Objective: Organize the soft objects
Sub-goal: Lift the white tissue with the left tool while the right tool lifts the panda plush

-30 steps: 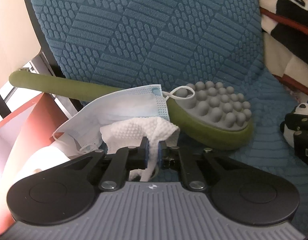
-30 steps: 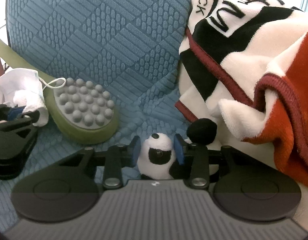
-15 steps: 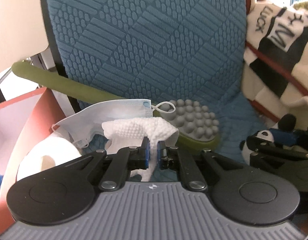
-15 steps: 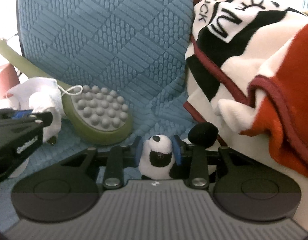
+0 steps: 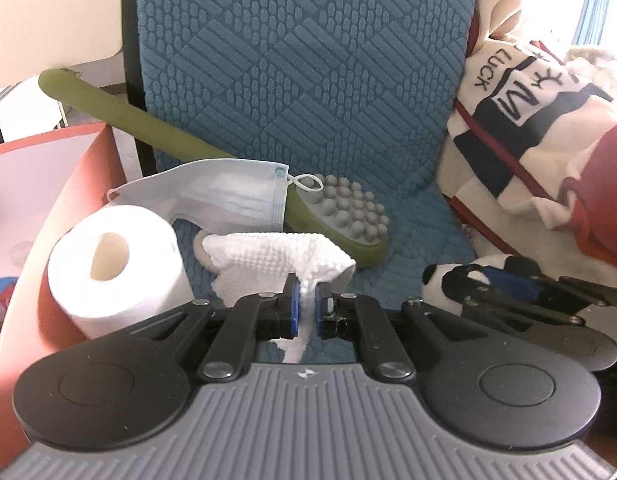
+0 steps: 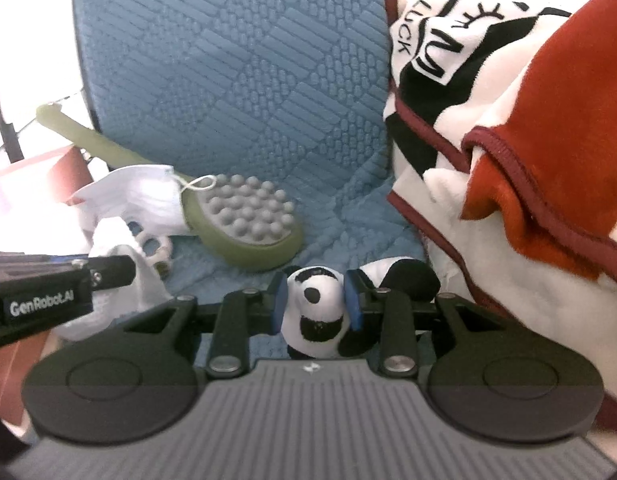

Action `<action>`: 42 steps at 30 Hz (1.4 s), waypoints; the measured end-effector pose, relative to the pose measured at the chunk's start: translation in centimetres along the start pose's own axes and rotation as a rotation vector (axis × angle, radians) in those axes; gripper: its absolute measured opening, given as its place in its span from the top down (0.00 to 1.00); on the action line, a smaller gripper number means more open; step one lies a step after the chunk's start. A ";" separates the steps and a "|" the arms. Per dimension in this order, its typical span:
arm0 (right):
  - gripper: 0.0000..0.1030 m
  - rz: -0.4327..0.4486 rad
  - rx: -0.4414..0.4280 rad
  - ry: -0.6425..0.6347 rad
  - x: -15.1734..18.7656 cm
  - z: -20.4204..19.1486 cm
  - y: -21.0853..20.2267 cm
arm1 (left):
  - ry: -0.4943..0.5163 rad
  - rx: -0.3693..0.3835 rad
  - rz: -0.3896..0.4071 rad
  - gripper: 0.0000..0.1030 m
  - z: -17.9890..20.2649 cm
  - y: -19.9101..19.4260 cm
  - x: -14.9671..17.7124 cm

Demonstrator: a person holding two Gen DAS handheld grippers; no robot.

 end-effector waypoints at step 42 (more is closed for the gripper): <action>0.67 0.013 -0.044 -0.013 1.2 -5.0 -14.3 | -0.118 0.179 0.050 0.91 -1.2 -16.0 3.7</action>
Point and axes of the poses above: each gripper's, at about its wrist camera, not at the fingertips, and y roughly the way its jaws point, z to its right, x to its underside, the point moved 9 cm from there along y, roughly the way its jaws point, and after that the axes turned 7 degrees about x, right-handed, at the moved point
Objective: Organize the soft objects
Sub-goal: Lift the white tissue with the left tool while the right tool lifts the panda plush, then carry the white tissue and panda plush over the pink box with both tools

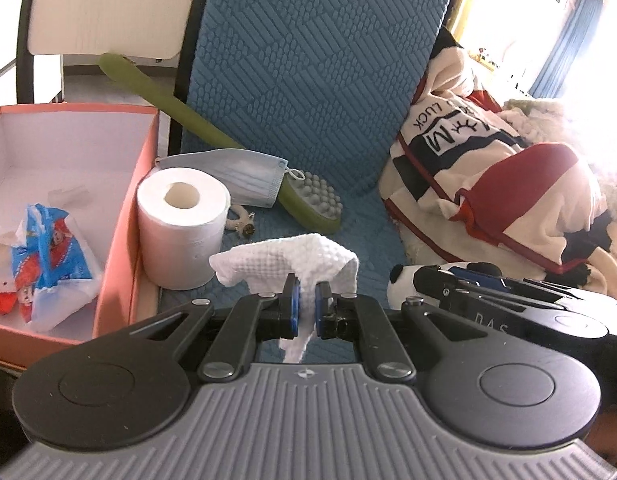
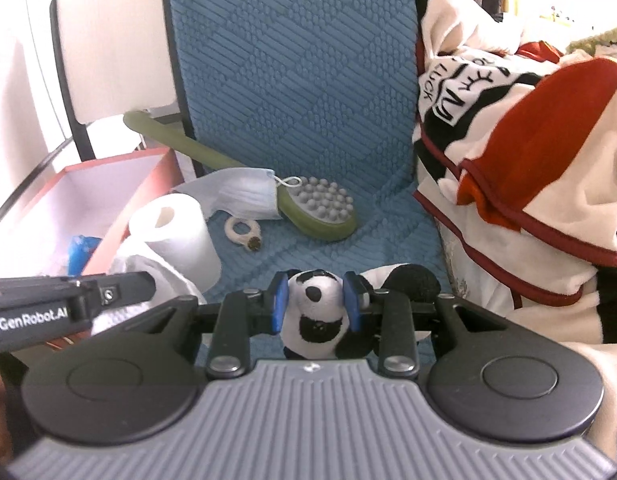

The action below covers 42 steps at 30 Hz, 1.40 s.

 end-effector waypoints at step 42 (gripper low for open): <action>0.67 -0.007 -0.296 -0.190 -1.9 -23.3 -4.7 | -0.142 -0.222 0.133 0.91 -17.0 -16.4 -3.4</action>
Point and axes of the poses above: each gripper's, at about its wrist camera, not at the fingertips, and y roughly the way its jaws point, z to its right, x to its underside, the point moved 9 cm from there along y, roughly the way its jaws point, and after that the axes turned 7 degrees about x, right-handed, at the moved point
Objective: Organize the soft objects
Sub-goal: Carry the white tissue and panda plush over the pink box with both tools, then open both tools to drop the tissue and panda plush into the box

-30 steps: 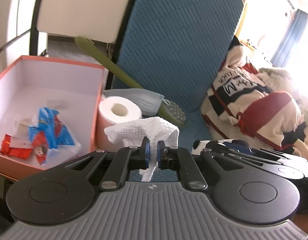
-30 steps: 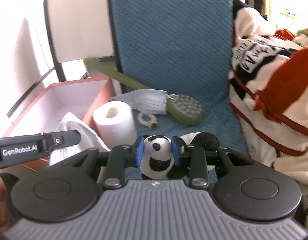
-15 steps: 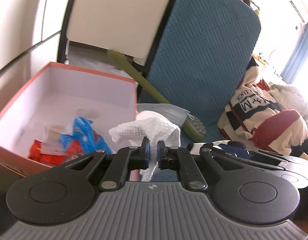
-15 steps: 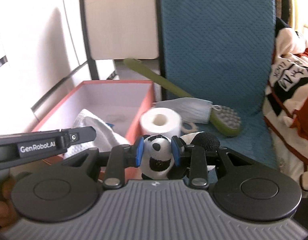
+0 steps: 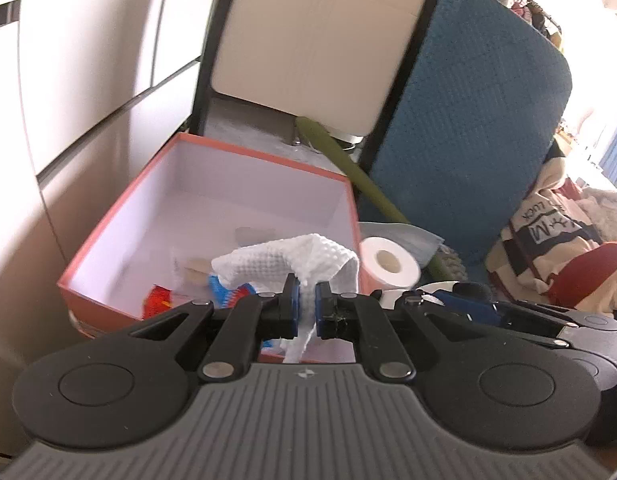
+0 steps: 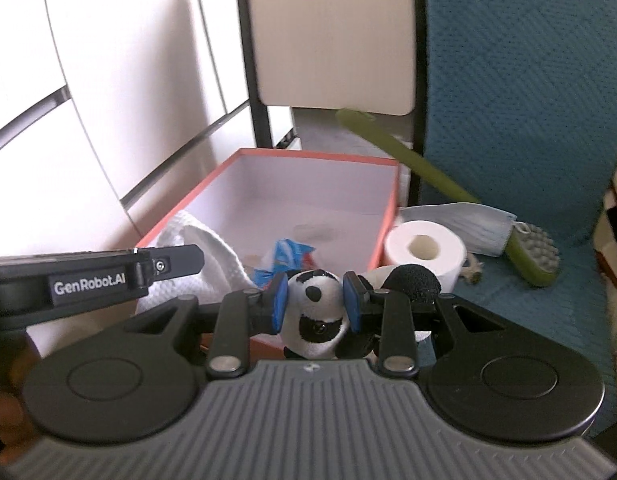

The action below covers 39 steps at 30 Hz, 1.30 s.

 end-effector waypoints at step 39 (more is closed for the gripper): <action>0.77 -0.137 0.008 -0.048 -2.8 -4.7 13.2 | -0.104 -0.090 -0.176 0.51 -14.0 11.3 -2.4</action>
Point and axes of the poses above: each gripper's, at about its wrist camera, not at the fingertips, and y roughly the way its jaws point, z to its right, x to its underside, the point moved 9 cm from there along y, roughly the way its jaws point, and after that the axes turned 7 degrees about x, right-handed, at the moved point
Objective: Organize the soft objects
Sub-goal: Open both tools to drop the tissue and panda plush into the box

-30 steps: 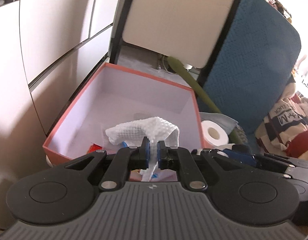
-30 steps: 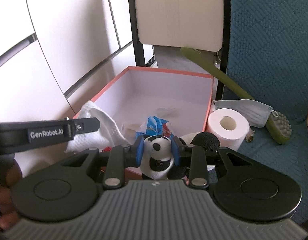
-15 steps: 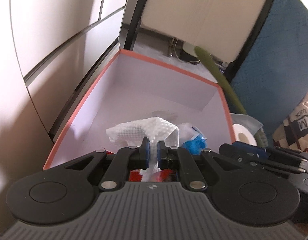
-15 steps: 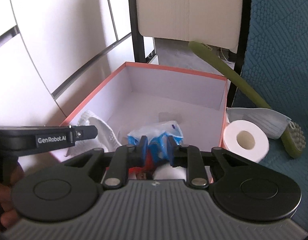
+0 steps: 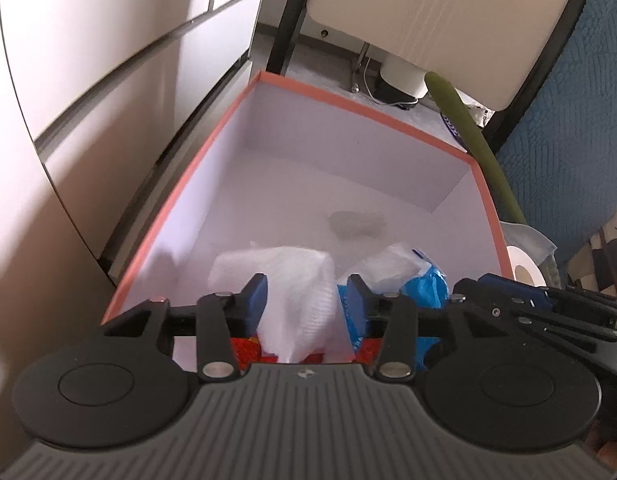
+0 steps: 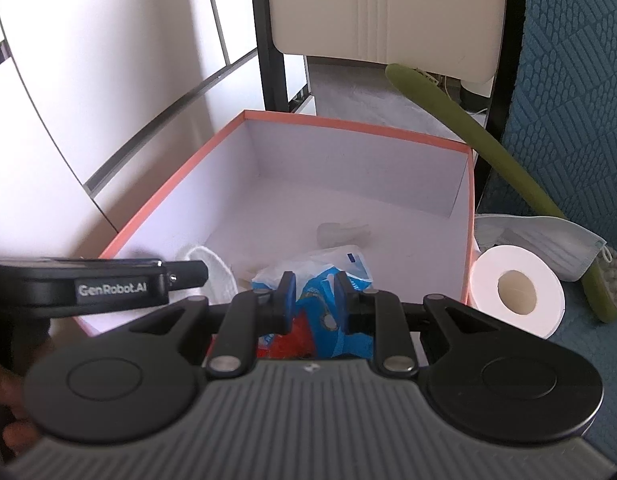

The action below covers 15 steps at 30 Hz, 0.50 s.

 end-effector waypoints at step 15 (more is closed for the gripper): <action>0.77 0.065 0.003 0.003 -0.1 0.7 -3.7 | 0.040 0.001 0.070 0.30 2.1 -3.7 0.1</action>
Point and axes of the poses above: each gripper's, at about its wrist camera, not at the fingertips, and y roughly the way its jaws point, z to its right, x to its underside, the point moved 9 cm from there along y, roughly the way its jaws point, and after that the axes turned 7 degrees about x, right-handed, at the moved point
